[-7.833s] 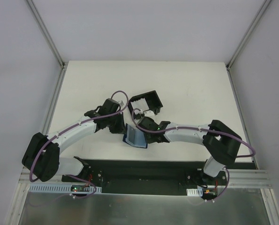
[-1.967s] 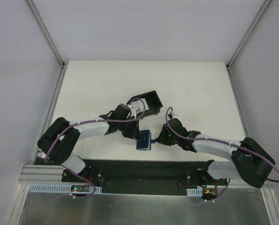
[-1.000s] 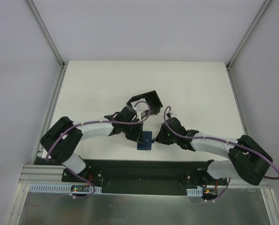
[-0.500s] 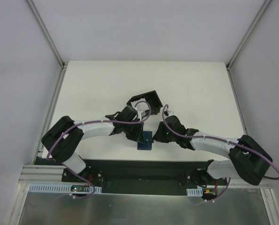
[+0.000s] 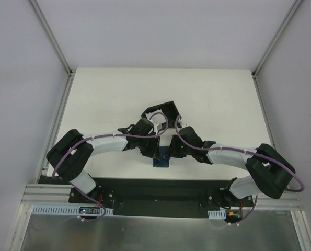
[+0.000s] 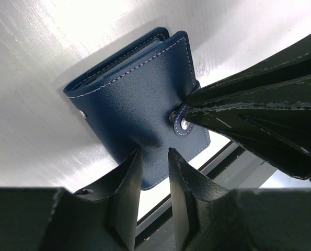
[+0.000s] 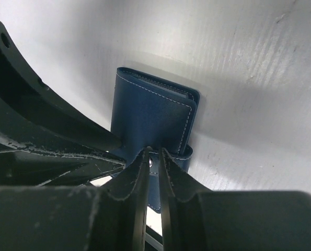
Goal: Put the credit cards into the card holder
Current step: Close the card holder at the center of the board.
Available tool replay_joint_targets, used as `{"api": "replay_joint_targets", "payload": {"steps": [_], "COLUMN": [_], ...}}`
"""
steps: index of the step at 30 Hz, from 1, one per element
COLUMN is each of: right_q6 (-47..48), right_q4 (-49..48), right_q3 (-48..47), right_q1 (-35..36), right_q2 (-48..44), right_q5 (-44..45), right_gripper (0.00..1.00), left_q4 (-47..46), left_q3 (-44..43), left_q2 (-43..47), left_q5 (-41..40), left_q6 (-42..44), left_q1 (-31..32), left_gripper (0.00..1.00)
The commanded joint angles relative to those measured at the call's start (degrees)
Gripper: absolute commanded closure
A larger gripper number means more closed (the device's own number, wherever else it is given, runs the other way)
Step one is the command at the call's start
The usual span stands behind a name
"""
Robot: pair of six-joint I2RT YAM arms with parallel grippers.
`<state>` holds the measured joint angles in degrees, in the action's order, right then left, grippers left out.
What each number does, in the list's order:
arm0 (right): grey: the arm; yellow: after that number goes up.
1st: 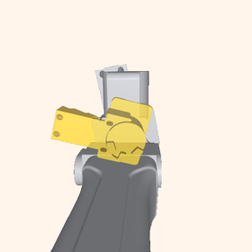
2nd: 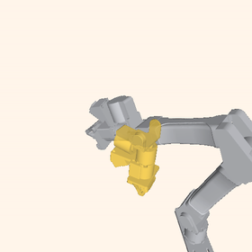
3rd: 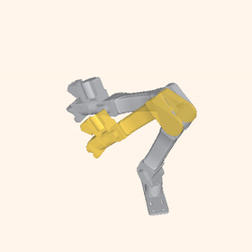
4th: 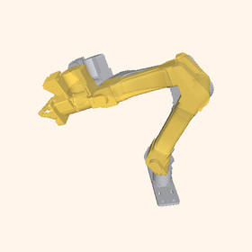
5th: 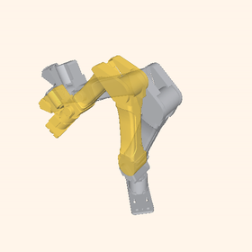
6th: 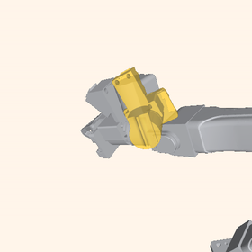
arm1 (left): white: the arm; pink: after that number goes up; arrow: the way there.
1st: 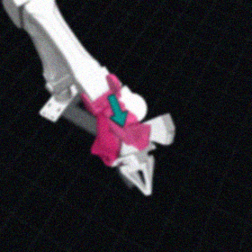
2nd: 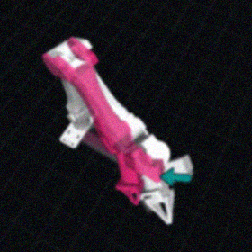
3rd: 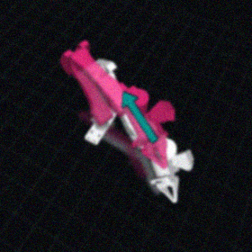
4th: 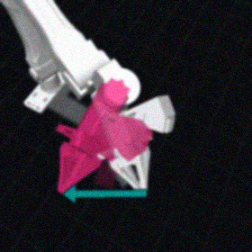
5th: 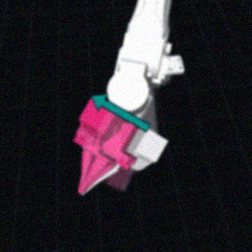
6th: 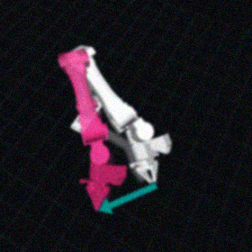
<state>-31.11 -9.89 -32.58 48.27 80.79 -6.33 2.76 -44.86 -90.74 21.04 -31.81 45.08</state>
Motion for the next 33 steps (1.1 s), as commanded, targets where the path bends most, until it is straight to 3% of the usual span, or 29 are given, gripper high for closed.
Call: {"api": "replay_joint_targets", "payload": {"steps": [1, 3, 11, 18, 33], "right_q6": [-1.8, -2.7, -3.7, -4.2, -4.8], "right_q4": [-1.4, -1.4, -1.1, 1.5, 1.6], "right_q3": [-1.3, -0.7, -0.3, -1.0, -1.2], "right_q1": [0.9, 1.2, 3.0, 3.2, 3.2], "right_q2": [1.3, 1.0, 1.1, 2.0, 3.0], "right_q5": [-0.4, 0.4, 4.3, 5.9, 6.0], "right_gripper": [0.85, 0.85, 0.85, 0.85, 0.83], "left_q4": [1.7, 1.9, 2.3, 1.1, -5.4], "left_q3": [0.6, 0.8, 0.9, 1.7, 1.8], "left_q2": [-0.1, 0.7, 0.8, 3.9, 0.4], "left_q5": [-6.7, -7.1, -7.5, -7.4, -2.7], "left_q6": [0.2, 0.3, 0.4, 0.8, -0.4], "left_q1": [0.6, 0.6, 0.6, 0.6, 0.6], "left_gripper": [0.72, 0.68, 0.71, 0.65, 0.62]}}
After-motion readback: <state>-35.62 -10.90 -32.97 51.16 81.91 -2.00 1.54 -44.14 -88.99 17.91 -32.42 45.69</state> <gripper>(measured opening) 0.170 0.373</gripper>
